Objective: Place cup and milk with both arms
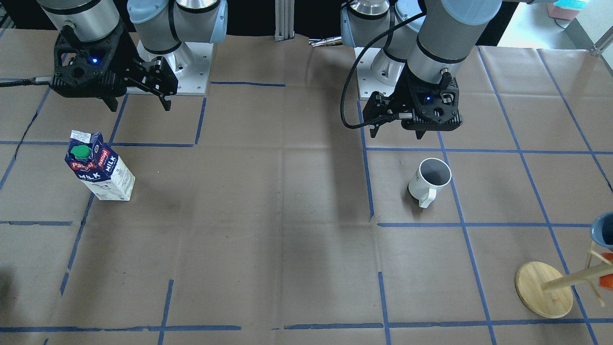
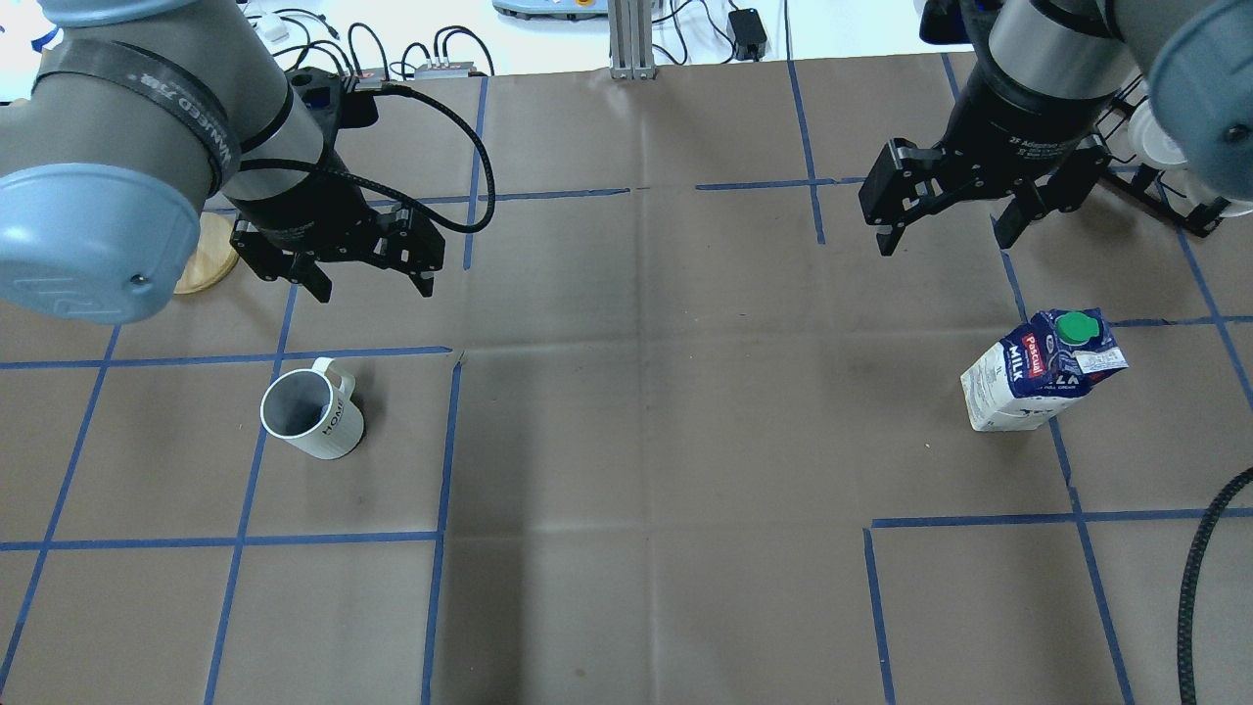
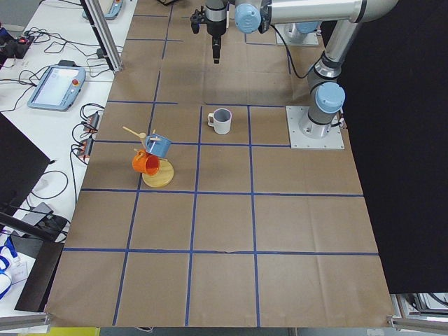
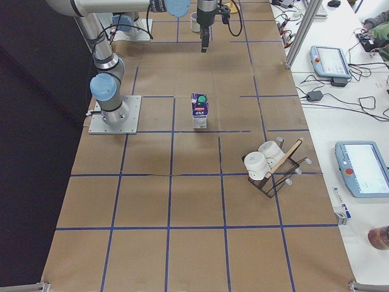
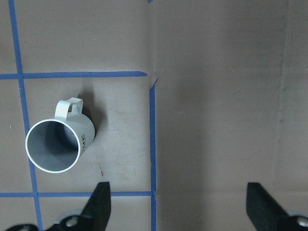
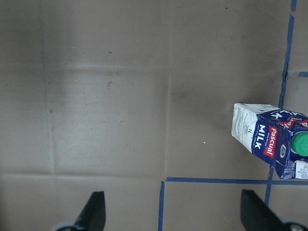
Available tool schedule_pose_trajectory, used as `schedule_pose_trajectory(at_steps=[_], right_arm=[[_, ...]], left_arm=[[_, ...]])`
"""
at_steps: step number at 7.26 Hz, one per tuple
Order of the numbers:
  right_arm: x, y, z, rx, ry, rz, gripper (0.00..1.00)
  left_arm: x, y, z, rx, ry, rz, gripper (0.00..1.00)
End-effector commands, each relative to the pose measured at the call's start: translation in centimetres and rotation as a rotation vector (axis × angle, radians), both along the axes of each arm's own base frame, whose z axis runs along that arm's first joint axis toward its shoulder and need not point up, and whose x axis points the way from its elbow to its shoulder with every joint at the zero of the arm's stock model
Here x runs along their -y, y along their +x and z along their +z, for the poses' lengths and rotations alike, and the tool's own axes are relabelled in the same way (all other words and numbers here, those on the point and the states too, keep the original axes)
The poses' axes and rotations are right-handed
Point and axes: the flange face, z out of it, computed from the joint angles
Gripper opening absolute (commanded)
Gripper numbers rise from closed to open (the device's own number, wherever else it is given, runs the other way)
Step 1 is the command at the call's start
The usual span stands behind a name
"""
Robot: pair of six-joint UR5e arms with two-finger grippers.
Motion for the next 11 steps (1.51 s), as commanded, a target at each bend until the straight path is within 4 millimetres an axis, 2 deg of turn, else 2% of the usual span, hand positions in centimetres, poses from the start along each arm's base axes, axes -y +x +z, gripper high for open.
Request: schedule_pose_trajectory(at_steps=[1,3,4,7,8,9,11], right_arm=[[0.0,0.0,0.0,-0.001,0.0,-0.001,1.0],[0.0,0.0,0.1,-0.001,-0.001,-0.001,1.0],[0.0,0.0,0.1,-0.001,-0.003,-0.001,1.0],[-0.1,0.0,0.2,-0.001,-0.006,-0.001,1.0],[-0.1,0.0,0.1,-0.001,-0.004,-0.001,1.0],[-0.1,0.0,0.1,-0.001,-0.001,-0.001,1.0],[-0.1,0.0,0.1,-0.001,-0.001,-0.001,1.0]], left_arm=[[0.3,0.1,0.1,0.002,-0.001,-0.007,0.99],[0.5,0.3,-0.1,0.0,0.002,-0.004,0.99],[0.3,0.3,-0.8,0.0,0.008,-0.002,0.99],[-0.3,0.8,-0.8,0.016,0.018,0.004,0.99],[0.4,2.0,-1.1,0.02,0.014,0.008,0.99],[0.9,4.4,-1.4,0.012,0.02,-0.051,0.99],[0.7,9.2,-3.9,0.004,0.067,-0.058,0.99]])
